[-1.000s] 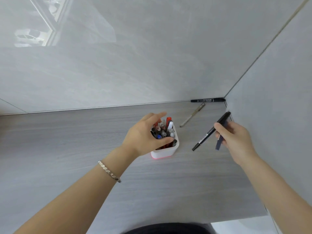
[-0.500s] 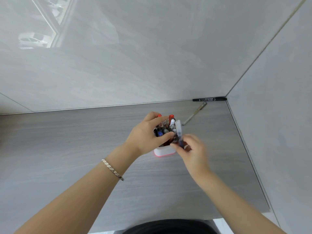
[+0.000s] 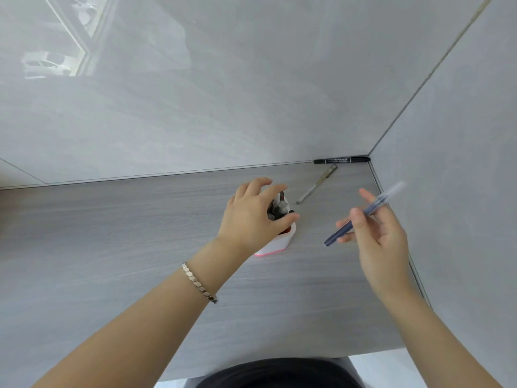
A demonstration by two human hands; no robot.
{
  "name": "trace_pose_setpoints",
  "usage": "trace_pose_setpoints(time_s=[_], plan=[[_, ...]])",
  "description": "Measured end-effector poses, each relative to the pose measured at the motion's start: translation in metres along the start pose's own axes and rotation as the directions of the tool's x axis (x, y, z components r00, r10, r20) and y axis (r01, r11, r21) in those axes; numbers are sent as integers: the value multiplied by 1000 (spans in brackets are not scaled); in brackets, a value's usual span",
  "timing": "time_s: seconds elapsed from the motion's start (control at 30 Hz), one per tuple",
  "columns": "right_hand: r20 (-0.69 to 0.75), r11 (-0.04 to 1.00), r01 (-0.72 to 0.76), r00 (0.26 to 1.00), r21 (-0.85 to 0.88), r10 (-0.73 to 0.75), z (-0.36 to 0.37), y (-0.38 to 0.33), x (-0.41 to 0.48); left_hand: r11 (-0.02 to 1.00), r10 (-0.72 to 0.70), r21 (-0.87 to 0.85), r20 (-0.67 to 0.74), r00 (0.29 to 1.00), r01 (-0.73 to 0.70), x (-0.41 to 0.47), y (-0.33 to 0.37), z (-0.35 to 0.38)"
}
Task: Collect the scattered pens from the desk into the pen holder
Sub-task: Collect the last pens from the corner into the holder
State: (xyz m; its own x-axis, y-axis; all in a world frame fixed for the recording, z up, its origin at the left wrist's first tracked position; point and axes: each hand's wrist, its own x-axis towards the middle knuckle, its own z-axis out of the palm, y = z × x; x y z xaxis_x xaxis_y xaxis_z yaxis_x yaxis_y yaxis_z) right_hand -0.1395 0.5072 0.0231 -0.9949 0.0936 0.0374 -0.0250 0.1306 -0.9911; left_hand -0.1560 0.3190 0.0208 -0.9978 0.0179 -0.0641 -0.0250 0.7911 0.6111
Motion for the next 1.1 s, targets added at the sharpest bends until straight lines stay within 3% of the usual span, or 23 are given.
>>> trace_pose_setpoints(time_s=[0.27, 0.37, 0.5, 0.57, 0.6, 0.7, 0.8, 0.9, 1.0, 1.1], plan=[[34, 985, 95, 994, 146, -101, 23, -5, 1, 999, 53, -8, -2, 999, -53, 1, -6, 0], [95, 985, 55, 993, 165, -72, 39, 1, 3, 999, 51, -4, -5, 999, -51, 1, -6, 0], [138, 998, 55, 989, -42, -49, 55, 20, 6, 998, 61, -8, -15, 998, -61, 1, -7, 0], [74, 985, 51, 997, -166, -39, 57, 27, 10, 998, 68, -4, -19, 997, -69, 2, -7, 0], [34, 989, 49, 998, -142, -45, 58, 28, 9, 997, 74, -3, -21, 997, -74, 2, -7, 1], [-58, 990, 139, 988, -29, -141, 59, 26, 5, 995, 98, 17, -35, 995, -98, 1, -9, 1], [-10, 916, 321, 943, -242, -333, 58, 27, 7, 992, 125, 40, -45, 991, -124, 1, -11, 2], [141, 754, 561, 824, -343, -549, 49, 32, 6, 989, 139, 52, -41, 989, -137, 1, -12, 2], [105, 717, 594, 791, -364, -602, 46, 34, 6, 985, 164, 62, -45, 985, -161, 0, -13, 4], [32, 777, 523, 836, -351, -548, 54, 34, 15, 985, 167, 45, -66, 984, -164, -3, -15, 8]])
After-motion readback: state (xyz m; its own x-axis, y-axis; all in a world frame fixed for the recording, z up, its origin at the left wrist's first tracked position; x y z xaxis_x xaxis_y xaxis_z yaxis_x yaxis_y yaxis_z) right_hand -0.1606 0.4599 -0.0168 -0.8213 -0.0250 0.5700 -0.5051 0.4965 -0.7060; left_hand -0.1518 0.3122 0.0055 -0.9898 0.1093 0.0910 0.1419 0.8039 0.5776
